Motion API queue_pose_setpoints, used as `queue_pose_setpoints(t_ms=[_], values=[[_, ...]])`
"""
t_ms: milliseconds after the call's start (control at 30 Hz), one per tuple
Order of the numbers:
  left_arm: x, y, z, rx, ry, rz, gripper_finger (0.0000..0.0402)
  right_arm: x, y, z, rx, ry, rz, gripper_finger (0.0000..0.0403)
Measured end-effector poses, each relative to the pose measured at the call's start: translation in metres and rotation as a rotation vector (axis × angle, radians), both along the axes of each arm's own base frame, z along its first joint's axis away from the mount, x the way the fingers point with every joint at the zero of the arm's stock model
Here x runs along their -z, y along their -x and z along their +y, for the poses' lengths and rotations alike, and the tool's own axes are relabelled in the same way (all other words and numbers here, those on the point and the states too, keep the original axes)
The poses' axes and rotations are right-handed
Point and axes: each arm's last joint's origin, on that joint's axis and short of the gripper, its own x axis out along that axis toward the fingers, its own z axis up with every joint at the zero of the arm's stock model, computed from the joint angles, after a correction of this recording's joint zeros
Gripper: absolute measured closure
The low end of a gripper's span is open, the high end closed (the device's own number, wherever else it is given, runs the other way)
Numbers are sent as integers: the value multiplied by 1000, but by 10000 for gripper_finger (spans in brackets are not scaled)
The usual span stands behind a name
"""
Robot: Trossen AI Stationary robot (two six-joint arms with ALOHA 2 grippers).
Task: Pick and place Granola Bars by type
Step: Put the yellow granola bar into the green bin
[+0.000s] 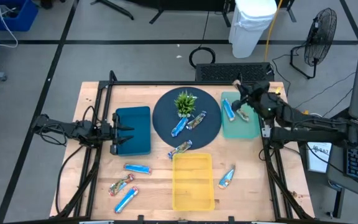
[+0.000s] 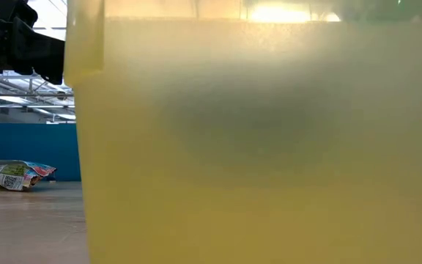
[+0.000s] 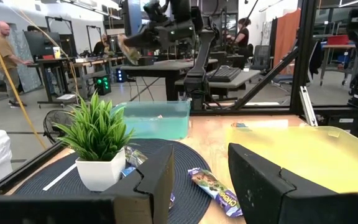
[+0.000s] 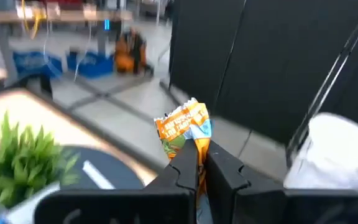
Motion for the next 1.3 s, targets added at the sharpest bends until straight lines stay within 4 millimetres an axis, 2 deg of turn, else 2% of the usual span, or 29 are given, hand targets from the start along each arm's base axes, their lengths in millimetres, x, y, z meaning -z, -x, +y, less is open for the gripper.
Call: queue_pose_setpoints(t_ms=[300,633,733,1300], values=[[0,0,0,0,0,0,243,34,0,-7,45,-279,222,397],[0,0,0,0,0,0,243,62,-1,-16,-52,-457,221,397],[0,0,0,0,0,0,243,71,0,-17,-68,-478,213,397],[0,0,0,0,0,0,243,105,20,-34,93,-502,199,397]])
